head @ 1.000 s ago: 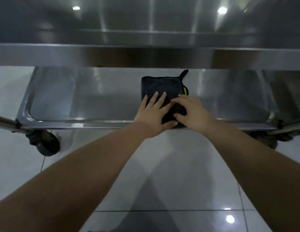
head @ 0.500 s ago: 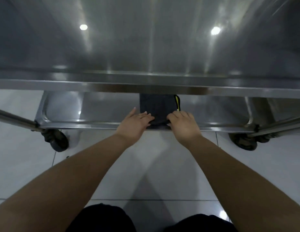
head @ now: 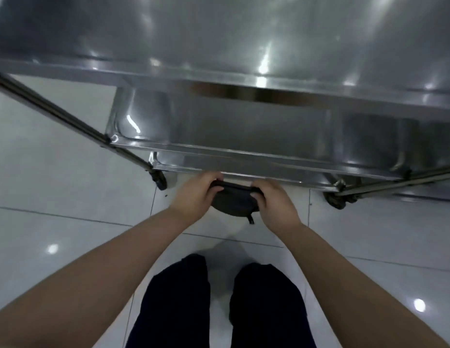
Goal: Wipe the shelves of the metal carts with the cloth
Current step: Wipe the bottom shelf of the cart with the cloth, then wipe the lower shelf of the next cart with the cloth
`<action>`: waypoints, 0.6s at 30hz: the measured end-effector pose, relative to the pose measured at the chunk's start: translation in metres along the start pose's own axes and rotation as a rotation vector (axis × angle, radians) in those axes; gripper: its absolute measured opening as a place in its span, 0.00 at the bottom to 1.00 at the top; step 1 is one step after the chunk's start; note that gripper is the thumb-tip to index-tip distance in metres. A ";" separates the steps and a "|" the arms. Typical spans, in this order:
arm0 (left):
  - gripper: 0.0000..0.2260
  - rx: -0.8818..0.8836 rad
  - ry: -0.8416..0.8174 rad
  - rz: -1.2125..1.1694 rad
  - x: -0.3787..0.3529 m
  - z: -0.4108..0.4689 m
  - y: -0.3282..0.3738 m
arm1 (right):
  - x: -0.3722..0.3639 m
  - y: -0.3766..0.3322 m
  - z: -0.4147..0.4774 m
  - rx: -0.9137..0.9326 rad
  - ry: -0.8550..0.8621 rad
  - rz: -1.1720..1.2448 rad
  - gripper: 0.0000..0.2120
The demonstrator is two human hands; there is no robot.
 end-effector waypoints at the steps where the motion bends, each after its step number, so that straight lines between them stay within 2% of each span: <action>1: 0.06 -0.035 0.057 -0.018 0.028 -0.010 0.025 | 0.023 -0.022 -0.015 0.006 0.000 0.015 0.08; 5: 0.05 -0.052 0.224 -0.061 0.144 -0.053 0.119 | 0.126 -0.132 -0.076 0.158 0.082 0.054 0.07; 9: 0.06 -0.046 0.427 -0.009 0.268 -0.085 0.196 | 0.214 -0.256 -0.110 0.324 0.125 0.036 0.09; 13: 0.05 0.020 0.627 -0.011 0.373 -0.112 0.231 | 0.264 -0.363 -0.118 0.435 0.107 0.009 0.08; 18: 0.09 0.051 0.815 -0.061 0.470 -0.146 0.234 | 0.272 -0.473 -0.120 0.476 0.047 -0.034 0.08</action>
Point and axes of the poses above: each hand's wrist, its own z-axis towards the middle knuckle, its own x-axis out of the back of the hand, y = z × x, the point moved 10 cm from there along z, towards the middle knuckle, and after that the axes turned 12 degrees about -x, right-handed, at the moved point
